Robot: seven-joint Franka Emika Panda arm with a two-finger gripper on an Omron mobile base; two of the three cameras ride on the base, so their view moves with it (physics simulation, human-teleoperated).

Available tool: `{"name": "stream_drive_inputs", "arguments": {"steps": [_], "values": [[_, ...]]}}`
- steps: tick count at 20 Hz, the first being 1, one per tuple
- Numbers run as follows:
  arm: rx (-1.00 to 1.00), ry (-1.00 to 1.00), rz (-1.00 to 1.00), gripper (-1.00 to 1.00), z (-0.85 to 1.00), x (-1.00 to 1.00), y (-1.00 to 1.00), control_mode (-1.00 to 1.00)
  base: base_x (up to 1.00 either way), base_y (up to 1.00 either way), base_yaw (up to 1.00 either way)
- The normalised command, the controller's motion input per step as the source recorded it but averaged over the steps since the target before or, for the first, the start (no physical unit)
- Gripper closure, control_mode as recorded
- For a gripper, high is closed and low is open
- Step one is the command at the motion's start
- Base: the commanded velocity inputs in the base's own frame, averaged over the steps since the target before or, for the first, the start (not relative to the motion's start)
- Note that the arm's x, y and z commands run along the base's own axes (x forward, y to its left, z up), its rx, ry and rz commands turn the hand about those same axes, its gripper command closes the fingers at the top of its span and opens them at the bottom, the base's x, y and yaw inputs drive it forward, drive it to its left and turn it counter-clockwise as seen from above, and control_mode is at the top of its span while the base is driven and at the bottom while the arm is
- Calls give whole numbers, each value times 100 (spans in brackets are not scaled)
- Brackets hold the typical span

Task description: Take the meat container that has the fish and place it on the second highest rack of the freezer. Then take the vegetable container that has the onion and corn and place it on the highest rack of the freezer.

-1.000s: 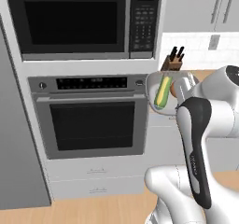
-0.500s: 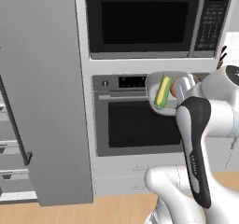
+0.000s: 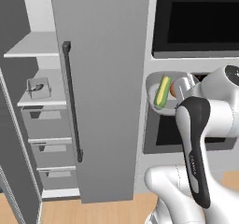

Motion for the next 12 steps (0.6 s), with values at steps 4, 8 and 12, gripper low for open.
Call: {"name": "stream_drive_inputs", "arguments": {"steps": [4, 8, 12], "values": [[0, 0, 0, 100, 0, 0, 0, 100, 26, 73, 0], [0, 0, 0, 100, 0, 0, 0, 100, 41, 63, 0], [0, 0, 0, 100, 0, 0, 0, 100, 62, 47, 0]]}}
